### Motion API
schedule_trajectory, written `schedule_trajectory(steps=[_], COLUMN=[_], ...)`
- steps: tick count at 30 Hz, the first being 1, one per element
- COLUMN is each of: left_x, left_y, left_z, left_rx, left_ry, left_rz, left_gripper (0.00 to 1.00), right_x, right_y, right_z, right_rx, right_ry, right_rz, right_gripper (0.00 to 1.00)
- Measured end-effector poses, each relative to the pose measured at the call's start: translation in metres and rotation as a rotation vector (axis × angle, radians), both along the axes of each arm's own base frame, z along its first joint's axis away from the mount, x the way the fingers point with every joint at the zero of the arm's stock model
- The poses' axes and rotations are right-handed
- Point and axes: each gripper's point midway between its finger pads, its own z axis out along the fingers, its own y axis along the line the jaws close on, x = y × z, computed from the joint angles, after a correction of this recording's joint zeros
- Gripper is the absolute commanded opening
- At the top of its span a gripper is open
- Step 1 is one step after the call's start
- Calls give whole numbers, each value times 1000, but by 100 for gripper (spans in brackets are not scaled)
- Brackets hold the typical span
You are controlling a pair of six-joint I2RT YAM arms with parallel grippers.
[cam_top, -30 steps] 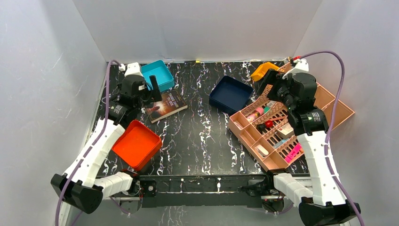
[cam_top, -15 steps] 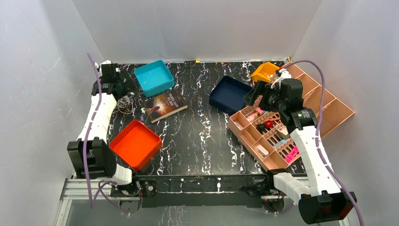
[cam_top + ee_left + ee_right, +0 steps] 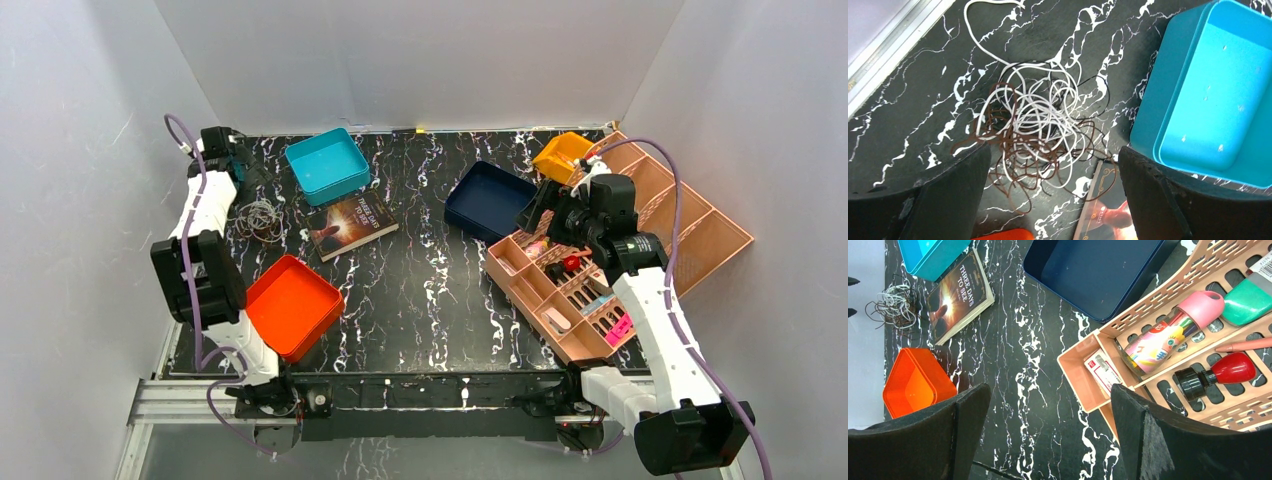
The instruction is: Untangle the cables
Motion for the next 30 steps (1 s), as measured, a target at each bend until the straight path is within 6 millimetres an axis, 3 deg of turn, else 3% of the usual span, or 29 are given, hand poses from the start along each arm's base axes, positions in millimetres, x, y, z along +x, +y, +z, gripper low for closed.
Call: schedule_trajectory(steps=[18, 26, 30], left_x=[16, 16, 14], left_y=[-1, -1, -1], left_z=[-57, -62, -75], left_rx=[-125, -133, -131], left_ry=[95, 103, 132], left_rz=[174, 187, 186], left_gripper=[98, 98, 98], right_x=[-4, -4, -4], right_y=[-2, -2, -2], right_z=[-20, -21, -21], right_rx=[-11, -12, -12], right_ry=[43, 44, 46], right_rz=[-11, -12, -12], right_gripper=[98, 98, 98])
